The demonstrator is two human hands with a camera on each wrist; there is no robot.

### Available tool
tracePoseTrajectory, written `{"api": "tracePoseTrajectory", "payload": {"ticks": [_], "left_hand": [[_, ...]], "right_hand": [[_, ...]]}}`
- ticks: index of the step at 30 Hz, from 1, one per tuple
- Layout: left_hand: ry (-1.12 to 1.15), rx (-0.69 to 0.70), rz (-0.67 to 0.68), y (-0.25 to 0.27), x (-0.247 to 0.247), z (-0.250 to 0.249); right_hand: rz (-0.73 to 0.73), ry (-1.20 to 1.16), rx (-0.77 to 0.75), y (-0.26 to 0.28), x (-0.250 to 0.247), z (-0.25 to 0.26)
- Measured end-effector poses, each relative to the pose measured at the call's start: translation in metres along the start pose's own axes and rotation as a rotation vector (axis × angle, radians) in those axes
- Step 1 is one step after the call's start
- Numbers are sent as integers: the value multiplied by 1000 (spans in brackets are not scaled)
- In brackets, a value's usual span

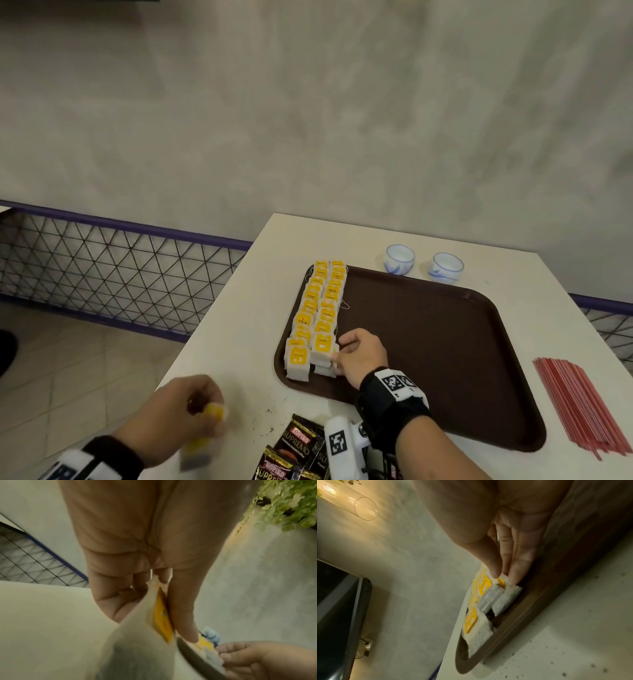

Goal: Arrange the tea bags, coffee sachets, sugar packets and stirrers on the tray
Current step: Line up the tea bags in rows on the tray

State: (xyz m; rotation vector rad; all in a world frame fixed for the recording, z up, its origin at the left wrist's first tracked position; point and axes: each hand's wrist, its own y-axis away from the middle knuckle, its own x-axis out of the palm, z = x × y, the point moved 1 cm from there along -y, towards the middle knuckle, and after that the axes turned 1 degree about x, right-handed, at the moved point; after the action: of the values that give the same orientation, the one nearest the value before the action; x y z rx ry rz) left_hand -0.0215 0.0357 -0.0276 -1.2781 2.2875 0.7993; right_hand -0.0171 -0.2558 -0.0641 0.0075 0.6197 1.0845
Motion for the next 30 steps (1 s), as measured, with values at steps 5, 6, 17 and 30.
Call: {"api": "tracePoseTrajectory", "payload": {"ticks": [5,6,17,30], "left_hand": [[201,116,42,-33,10,-42],[230,146,45,-41,15,-50],[393,239,55,-85,64,-97],[199,191,68,-87,74,-90]], "right_hand": [[34,-20,-139,15,-18,9],[90,-38,-169,21,-22,11],[405,-283,-154,48,-31,-1],[367,-459,-75,45,-34,-11]]}}
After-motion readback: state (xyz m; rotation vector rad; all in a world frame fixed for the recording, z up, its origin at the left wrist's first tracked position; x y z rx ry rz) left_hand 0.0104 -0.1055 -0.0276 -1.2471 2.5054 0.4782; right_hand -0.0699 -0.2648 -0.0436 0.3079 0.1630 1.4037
